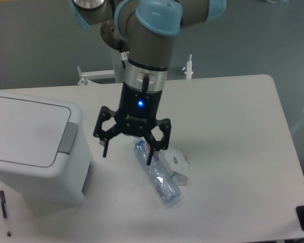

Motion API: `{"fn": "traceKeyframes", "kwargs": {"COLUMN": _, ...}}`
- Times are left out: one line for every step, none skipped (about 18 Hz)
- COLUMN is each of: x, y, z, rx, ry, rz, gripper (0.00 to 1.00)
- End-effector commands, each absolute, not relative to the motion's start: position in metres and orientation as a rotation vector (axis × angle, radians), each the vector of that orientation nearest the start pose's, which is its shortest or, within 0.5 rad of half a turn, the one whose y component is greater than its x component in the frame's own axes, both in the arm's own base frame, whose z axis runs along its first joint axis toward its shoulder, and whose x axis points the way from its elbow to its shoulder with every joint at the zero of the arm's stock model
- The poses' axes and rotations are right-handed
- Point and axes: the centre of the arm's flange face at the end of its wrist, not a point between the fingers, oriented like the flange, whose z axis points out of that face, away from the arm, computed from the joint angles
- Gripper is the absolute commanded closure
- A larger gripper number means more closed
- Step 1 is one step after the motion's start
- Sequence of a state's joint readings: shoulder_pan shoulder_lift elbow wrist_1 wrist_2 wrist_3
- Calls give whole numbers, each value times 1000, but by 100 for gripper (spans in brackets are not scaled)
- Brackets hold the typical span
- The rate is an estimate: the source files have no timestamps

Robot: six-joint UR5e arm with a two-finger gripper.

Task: Open the trash can
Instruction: 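Move the gripper over the bottle toward the white trash can lid, then lower the gripper onto the trash can lid edge and hook it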

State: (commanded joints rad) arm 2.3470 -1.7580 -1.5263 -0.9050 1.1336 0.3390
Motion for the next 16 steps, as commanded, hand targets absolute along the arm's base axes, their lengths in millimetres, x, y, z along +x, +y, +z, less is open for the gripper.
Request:
{"fn": "traceKeyframes", "kwargs": {"x": -289, "y": 552, "z": 497, "rx": -2448, "ry": -382, "rz": -118, "gripper": 0}}
{"fn": "traceKeyframes", "kwargs": {"x": -283, "y": 554, "z": 497, "rx": -2451, "ry": -372, "rz": -120, "gripper": 0}}
{"fn": "traceKeyframes", "kwargs": {"x": -277, "y": 555, "z": 500, "rx": -2452, "ry": -360, "rz": -119, "gripper": 0}}
{"fn": "traceKeyframes", "kwargs": {"x": -271, "y": 555, "z": 500, "rx": -2455, "ry": -352, "rz": -123, "gripper": 0}}
{"fn": "traceKeyframes", "kwargs": {"x": -266, "y": 555, "z": 497, "rx": -2459, "ry": -348, "rz": -130, "gripper": 0}}
{"fn": "traceKeyframes", "kwargs": {"x": -263, "y": 554, "z": 497, "rx": -2461, "ry": -346, "rz": -131, "gripper": 0}}
{"fn": "traceKeyframes", "kwargs": {"x": -263, "y": 553, "z": 495, "rx": -2464, "ry": -348, "rz": -135, "gripper": 0}}
{"fn": "traceKeyframes", "kwargs": {"x": -262, "y": 552, "z": 491, "rx": -2470, "ry": -352, "rz": -139, "gripper": 0}}
{"fn": "traceKeyframes", "kwargs": {"x": -258, "y": 552, "z": 486, "rx": -2478, "ry": -348, "rz": -148, "gripper": 0}}
{"fn": "traceKeyframes", "kwargs": {"x": -255, "y": 553, "z": 484, "rx": -2484, "ry": -344, "rz": -146, "gripper": 0}}
{"fn": "traceKeyframes", "kwargs": {"x": -256, "y": 553, "z": 483, "rx": -2487, "ry": -345, "rz": -147, "gripper": 0}}
{"fn": "traceKeyframes", "kwargs": {"x": -255, "y": 554, "z": 483, "rx": -2487, "ry": -343, "rz": -147, "gripper": 0}}
{"fn": "traceKeyframes", "kwargs": {"x": -255, "y": 554, "z": 480, "rx": -2491, "ry": -347, "rz": -151, "gripper": 0}}
{"fn": "traceKeyframes", "kwargs": {"x": -254, "y": 554, "z": 477, "rx": -2496, "ry": -348, "rz": -156, "gripper": 0}}
{"fn": "traceKeyframes", "kwargs": {"x": -250, "y": 556, "z": 476, "rx": -2498, "ry": -339, "rz": -161, "gripper": 0}}
{"fn": "traceKeyframes", "kwargs": {"x": -247, "y": 557, "z": 475, "rx": -2500, "ry": -334, "rz": -164, "gripper": 0}}
